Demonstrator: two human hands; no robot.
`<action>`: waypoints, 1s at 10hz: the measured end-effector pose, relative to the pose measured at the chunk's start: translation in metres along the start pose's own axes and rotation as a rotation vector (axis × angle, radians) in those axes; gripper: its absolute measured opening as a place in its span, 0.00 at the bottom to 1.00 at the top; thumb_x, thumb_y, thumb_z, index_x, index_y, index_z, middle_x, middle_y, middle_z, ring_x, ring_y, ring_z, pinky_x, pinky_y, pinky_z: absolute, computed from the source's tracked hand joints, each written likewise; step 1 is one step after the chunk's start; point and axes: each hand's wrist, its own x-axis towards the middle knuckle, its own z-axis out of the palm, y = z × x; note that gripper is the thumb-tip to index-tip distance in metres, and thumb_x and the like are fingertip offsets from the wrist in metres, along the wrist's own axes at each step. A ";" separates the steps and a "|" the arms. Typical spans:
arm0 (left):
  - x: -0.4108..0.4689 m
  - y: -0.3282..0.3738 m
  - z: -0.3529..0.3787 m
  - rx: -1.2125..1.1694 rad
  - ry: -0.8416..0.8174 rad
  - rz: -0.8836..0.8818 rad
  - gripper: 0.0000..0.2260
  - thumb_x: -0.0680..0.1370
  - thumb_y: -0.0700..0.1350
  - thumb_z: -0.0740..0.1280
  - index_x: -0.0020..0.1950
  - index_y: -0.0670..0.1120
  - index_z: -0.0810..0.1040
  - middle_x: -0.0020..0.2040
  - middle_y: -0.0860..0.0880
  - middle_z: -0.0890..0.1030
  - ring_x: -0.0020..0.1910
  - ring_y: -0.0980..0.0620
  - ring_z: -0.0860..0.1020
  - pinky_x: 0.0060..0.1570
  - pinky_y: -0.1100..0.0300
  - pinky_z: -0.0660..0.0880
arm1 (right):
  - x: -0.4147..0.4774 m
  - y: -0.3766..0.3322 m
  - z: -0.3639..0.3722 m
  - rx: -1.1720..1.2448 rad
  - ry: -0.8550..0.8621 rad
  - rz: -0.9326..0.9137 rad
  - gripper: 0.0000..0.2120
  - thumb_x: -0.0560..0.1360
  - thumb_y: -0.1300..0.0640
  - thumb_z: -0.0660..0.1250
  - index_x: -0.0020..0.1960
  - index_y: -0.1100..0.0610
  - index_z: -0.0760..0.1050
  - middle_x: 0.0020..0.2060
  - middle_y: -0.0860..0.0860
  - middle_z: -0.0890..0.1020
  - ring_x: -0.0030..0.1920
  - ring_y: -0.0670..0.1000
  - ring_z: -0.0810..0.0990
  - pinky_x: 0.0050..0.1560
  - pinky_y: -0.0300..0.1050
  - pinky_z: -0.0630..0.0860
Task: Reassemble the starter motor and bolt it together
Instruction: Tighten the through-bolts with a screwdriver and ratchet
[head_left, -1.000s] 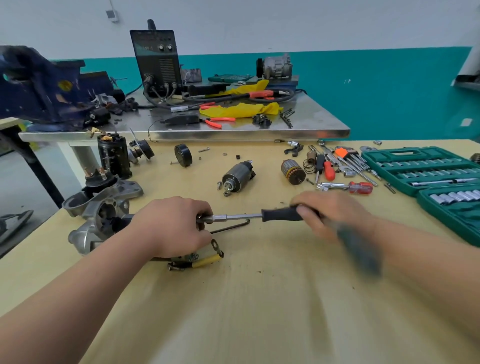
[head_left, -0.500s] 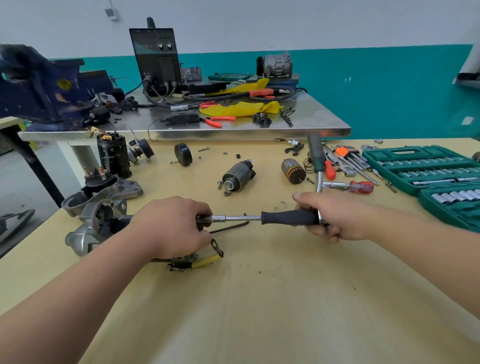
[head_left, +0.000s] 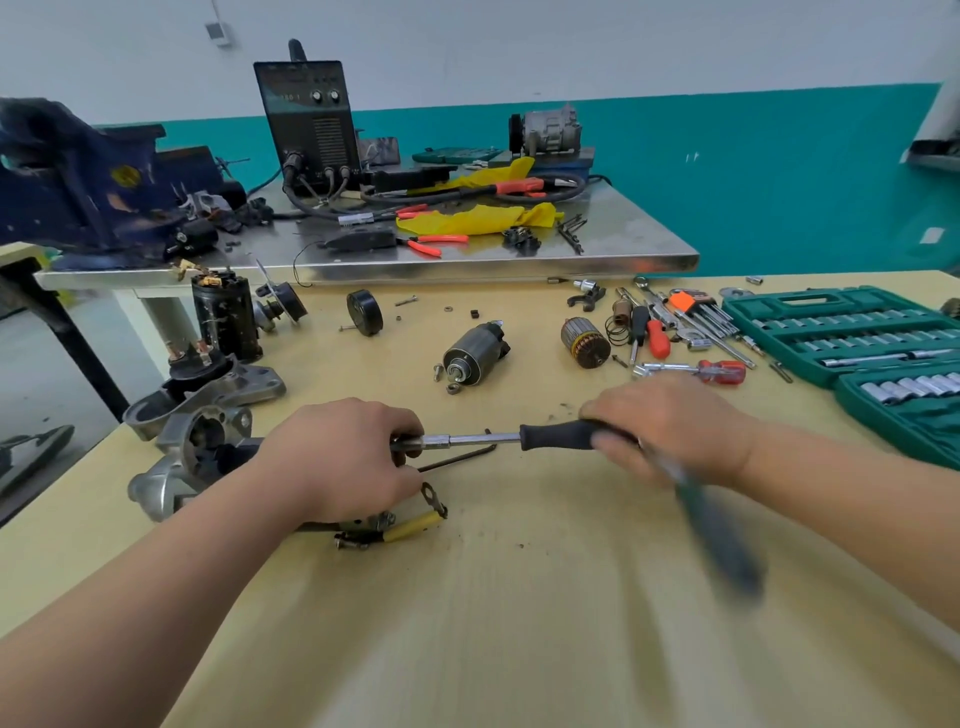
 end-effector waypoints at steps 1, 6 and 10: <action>0.001 0.001 -0.001 0.012 -0.021 0.001 0.08 0.73 0.57 0.63 0.50 0.59 0.76 0.39 0.57 0.77 0.36 0.58 0.74 0.29 0.63 0.65 | 0.003 -0.001 0.005 0.184 -0.146 0.087 0.17 0.81 0.44 0.54 0.46 0.51 0.77 0.32 0.46 0.77 0.31 0.47 0.74 0.34 0.43 0.72; -0.001 -0.004 0.002 -0.032 -0.004 -0.008 0.06 0.71 0.56 0.62 0.47 0.62 0.71 0.39 0.59 0.76 0.37 0.59 0.73 0.30 0.61 0.66 | 0.010 0.008 0.011 -0.080 0.122 -0.159 0.19 0.78 0.48 0.54 0.49 0.57 0.81 0.34 0.50 0.81 0.33 0.51 0.79 0.34 0.45 0.75; -0.001 0.000 0.000 -0.022 -0.053 -0.001 0.05 0.73 0.57 0.63 0.47 0.65 0.69 0.39 0.60 0.76 0.38 0.59 0.74 0.30 0.64 0.66 | 0.000 -0.007 0.004 0.080 0.137 -0.041 0.16 0.78 0.50 0.57 0.47 0.57 0.80 0.31 0.49 0.79 0.30 0.47 0.74 0.33 0.43 0.71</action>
